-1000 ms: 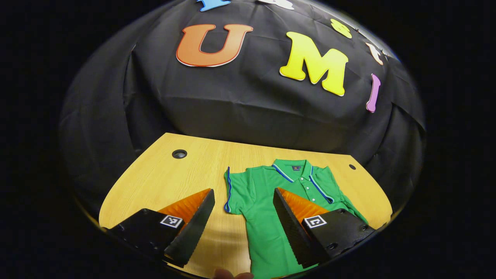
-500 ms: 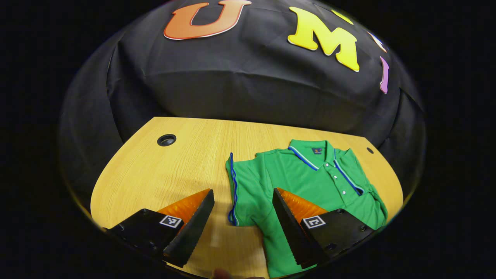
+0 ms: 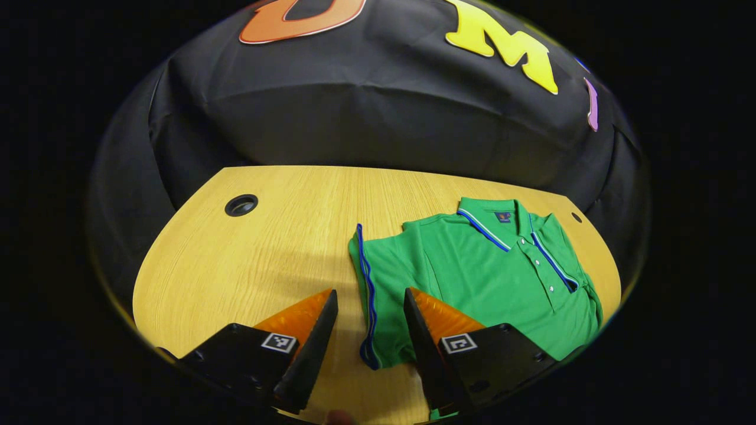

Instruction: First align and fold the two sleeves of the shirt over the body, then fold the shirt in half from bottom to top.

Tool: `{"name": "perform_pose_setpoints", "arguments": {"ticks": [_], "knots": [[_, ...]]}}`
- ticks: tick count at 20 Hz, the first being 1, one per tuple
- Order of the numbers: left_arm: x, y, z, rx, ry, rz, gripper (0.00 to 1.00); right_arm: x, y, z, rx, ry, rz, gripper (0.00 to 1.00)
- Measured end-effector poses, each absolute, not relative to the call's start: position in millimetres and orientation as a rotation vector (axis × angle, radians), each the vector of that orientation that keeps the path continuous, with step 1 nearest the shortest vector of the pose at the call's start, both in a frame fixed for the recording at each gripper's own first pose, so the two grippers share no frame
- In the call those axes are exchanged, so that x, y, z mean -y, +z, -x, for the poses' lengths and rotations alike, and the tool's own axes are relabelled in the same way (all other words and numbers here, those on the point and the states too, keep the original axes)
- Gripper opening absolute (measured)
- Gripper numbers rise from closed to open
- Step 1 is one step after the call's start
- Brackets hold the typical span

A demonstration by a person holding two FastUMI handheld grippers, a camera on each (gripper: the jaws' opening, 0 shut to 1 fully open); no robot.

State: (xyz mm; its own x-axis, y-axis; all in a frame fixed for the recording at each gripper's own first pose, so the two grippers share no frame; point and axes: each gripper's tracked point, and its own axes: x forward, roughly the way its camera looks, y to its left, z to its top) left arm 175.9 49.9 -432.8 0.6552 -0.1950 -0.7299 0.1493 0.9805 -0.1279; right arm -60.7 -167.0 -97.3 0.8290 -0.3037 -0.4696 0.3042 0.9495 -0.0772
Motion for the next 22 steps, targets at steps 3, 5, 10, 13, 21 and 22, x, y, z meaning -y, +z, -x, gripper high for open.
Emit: {"name": "perform_pose_setpoints", "arguments": {"ticks": [3, 5, 10, 13, 21, 22], "knots": [[-54.7, -438.3, -182.3, -0.837, -0.173, 0.005, 0.70, 172.9, -98.9, 62.3, -0.504, -0.330, -0.003, 0.94], [-61.2, -438.7, -184.6, -0.829, -0.152, -0.005, 0.39, 176.5, -100.8, 64.3, -0.508, -0.337, -0.012, 0.93], [-55.5, -435.8, -184.4, -0.860, -0.184, 0.033, 0.05, 186.1, -101.9, 67.1, -0.502, -0.352, -0.006, 0.94], [-53.1, -417.1, -188.6, -0.838, -0.186, 0.026, 0.04, 187.0, -105.8, 69.1, -0.494, -0.353, -0.010, 0.95], [10.3, -362.8, -189.5, -0.779, -0.272, 0.023, 0.04, 191.1, -103.6, 78.9, -0.453, -0.341, -0.062, 0.95], [20.6, -360.1, -188.0, -0.780, -0.285, 0.023, 0.04, 192.6, -103.4, 83.0, -0.450, -0.343, -0.061, 0.93]]}}
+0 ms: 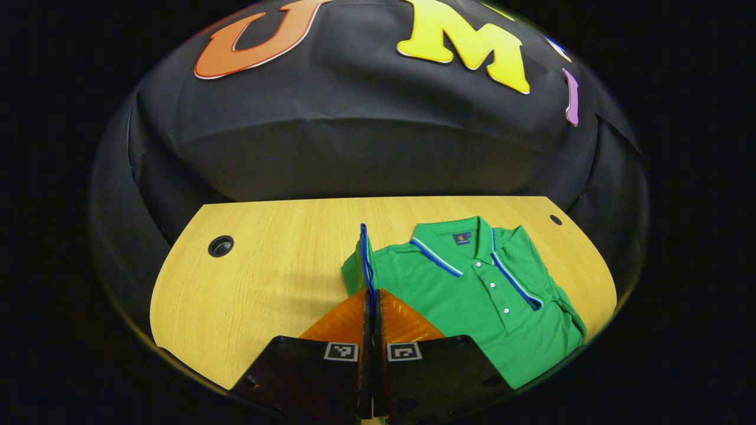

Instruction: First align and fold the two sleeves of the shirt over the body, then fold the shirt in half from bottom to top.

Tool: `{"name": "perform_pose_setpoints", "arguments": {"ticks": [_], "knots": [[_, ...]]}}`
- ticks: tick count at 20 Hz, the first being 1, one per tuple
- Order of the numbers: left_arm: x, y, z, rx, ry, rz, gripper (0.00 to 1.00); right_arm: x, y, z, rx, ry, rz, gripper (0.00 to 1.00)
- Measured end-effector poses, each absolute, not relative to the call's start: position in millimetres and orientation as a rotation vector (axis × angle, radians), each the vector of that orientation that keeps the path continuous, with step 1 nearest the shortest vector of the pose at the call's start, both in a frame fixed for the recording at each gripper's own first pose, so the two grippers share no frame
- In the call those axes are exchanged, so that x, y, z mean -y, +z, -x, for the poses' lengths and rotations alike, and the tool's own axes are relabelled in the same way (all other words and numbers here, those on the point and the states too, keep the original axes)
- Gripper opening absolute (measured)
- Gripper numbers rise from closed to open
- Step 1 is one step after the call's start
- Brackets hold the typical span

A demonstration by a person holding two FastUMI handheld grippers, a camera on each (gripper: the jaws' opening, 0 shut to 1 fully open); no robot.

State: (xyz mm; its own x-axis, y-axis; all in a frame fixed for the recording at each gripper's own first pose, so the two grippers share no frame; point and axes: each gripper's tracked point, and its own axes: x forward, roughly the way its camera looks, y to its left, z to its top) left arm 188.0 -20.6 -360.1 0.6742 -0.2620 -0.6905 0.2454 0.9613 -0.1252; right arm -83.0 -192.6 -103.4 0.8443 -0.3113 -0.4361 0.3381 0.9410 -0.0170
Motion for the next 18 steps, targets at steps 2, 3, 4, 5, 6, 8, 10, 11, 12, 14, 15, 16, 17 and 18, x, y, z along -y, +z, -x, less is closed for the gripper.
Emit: {"name": "perform_pose_setpoints", "arguments": {"ticks": [2, 3, 4, 5, 6, 8, 10, 11, 12, 14, 15, 16, 17, 18], "knots": [[37.9, -359.8, -186.5, -0.788, -0.308, 0.019, 0.04, 199.8, -101.4, 91.6, -0.441, -0.360, -0.064, 0.93], [46.2, -359.6, -184.7, -0.794, -0.317, 0.023, 0.04, 203.2, -100.5, 96.9, -0.438, -0.370, -0.064, 0.95], [54.6, -361.8, -182.9, -0.799, -0.325, 0.029, 0.04, 208.0, -101.2, 101.8, -0.435, -0.380, -0.061, 0.95], [62.0, -362.0, -182.0, -0.801, -0.326, 0.036, 0.04, 211.9, -101.5, 107.4, -0.436, -0.389, -0.059, 0.95], [67.6, -362.9, -181.1, -0.805, -0.320, 0.041, 0.04, 215.7, -103.7, 112.4, -0.438, -0.397, -0.064, 0.95], [75.8, -368.8, -178.5, -0.813, -0.299, 0.036, 0.04, 218.0, -105.6, 117.0, -0.439, -0.395, -0.086, 0.95], [85.1, -373.9, -172.4, -0.824, -0.299, 0.029, 0.10, 221.1, -107.3, 117.9, -0.439, -0.396, -0.091, 0.95], [90.1, -376.2, -169.4, -0.827, -0.302, 0.028, 0.12, 220.8, -107.7, 116.9, -0.442, -0.390, -0.092, 0.95], [93.5, -375.7, -167.4, -0.823, -0.309, 0.023, 0.31, 219.5, -108.6, 116.0, -0.441, -0.382, -0.090, 0.93], [94.7, -371.4, -161.8, -0.810, -0.315, 0.001, 0.74, 217.1, -109.7, 112.4, -0.440, -0.363, -0.082, 0.95], [90.0, -368.8, -159.3, -0.799, -0.304, -0.011, 0.87, 214.3, -110.7, 110.5, -0.442, -0.349, -0.079, 0.95], [88.6, -362.6, -158.2, -0.791, -0.295, -0.009, 1.00, 209.7, -113.2, 106.3, -0.448, -0.331, -0.077, 0.93], [86.2, -358.4, -154.7, -0.787, -0.288, -0.002, 1.00, 204.8, -115.4, 103.2, -0.452, -0.310, -0.073, 0.93], [82.4, -354.3, -149.9, -0.783, -0.282, 0.006, 1.00, 200.5, -116.5, 97.2, -0.451, -0.286, -0.068, 0.94]]}}
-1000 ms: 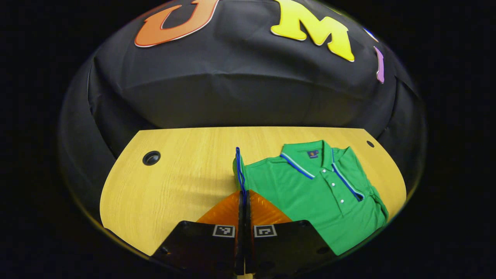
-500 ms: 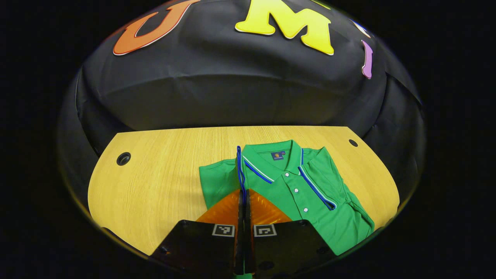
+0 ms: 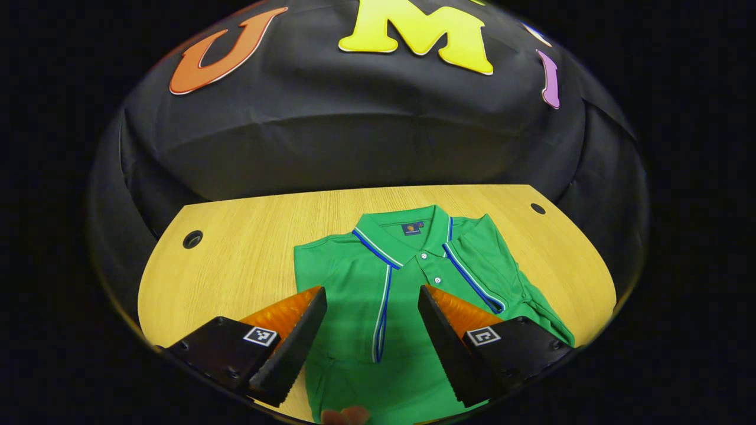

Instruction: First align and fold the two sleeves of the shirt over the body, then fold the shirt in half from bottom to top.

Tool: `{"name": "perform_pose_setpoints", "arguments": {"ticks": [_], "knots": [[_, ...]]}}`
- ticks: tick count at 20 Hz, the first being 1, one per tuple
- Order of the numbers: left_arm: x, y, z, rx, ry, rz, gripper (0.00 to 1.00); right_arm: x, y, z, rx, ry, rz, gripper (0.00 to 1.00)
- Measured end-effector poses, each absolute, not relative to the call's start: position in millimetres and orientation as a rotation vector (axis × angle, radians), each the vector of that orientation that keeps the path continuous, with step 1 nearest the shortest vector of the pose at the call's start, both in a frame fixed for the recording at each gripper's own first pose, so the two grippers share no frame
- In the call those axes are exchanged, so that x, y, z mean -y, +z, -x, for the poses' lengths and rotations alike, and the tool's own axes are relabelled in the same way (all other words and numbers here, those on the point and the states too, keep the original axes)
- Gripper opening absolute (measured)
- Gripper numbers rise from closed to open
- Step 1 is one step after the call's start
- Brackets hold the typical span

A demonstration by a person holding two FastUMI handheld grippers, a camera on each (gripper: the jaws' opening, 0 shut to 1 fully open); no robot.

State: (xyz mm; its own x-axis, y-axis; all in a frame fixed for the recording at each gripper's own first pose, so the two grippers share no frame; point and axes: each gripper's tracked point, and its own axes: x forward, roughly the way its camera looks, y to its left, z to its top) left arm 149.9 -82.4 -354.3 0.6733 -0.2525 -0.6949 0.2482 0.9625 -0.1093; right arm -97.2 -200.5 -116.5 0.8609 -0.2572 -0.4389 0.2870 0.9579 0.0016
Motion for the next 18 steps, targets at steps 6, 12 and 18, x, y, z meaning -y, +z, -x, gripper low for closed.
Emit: {"name": "perform_pose_setpoints", "arguments": {"ticks": [6, 12, 18], "knots": [[35.7, -308.4, -102.8, -0.734, -0.196, 0.016, 1.00, 167.3, -131.3, 58.5, -0.458, -0.125, -0.051, 0.95], [-11.3, -283.2, -16.2, -0.751, -0.161, -0.001, 1.00, 127.4, -163.5, 38.5, -0.508, 0.044, 0.019, 0.95], [-19.3, -287.0, 78.6, -0.829, -0.232, -0.005, 1.00, 102.5, -219.9, 65.8, -0.647, 0.203, 0.069, 0.95]]}}
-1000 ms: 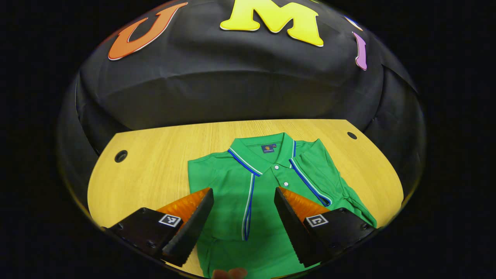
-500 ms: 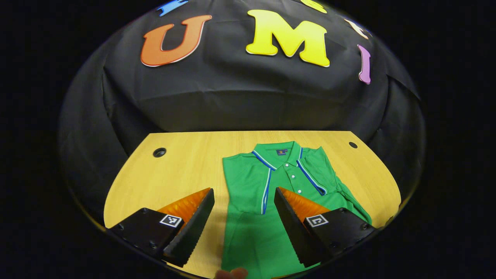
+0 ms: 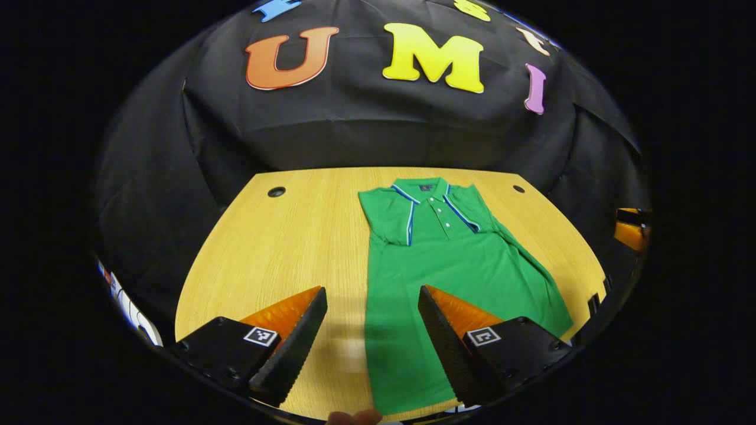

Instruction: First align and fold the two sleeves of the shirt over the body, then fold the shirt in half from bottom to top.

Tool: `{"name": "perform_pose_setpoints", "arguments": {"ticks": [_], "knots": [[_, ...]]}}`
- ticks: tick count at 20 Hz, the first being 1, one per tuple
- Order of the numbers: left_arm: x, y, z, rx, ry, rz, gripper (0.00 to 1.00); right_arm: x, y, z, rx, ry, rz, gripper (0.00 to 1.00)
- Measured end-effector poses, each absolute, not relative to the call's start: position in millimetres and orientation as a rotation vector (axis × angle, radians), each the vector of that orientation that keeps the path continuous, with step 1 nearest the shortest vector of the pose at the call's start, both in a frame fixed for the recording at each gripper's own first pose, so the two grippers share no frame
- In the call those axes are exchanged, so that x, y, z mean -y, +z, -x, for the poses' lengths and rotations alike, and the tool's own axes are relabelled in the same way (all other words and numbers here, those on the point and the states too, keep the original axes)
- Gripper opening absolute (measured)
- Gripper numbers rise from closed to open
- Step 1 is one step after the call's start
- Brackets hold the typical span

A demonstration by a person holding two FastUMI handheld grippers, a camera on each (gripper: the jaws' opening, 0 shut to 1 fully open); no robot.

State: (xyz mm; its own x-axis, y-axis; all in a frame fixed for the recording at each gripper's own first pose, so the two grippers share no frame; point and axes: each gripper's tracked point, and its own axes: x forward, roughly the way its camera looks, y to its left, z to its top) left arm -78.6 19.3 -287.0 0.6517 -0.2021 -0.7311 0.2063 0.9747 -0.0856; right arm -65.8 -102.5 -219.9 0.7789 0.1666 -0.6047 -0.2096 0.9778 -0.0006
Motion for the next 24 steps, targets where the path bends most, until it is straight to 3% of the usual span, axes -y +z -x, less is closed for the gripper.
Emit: {"name": "perform_pose_setpoints", "arguments": {"ticks": [10, 14, 24], "knots": [[-18.5, -340.7, 207.9, -1.089, -0.307, -0.029, 1.00, 102.8, -314.7, 144.6, -0.892, 0.265, 0.118, 0.95], [-23.7, -359.0, 233.5, -1.170, -0.302, -0.035, 1.00, 105.6, -350.7, 174.3, -1.004, 0.263, 0.090, 0.96], [-21.9, -375.6, 243.4, -1.218, -0.274, -0.042, 1.00, 92.2, -390.4, 172.6, -1.084, 0.304, 0.121, 0.97]]}}
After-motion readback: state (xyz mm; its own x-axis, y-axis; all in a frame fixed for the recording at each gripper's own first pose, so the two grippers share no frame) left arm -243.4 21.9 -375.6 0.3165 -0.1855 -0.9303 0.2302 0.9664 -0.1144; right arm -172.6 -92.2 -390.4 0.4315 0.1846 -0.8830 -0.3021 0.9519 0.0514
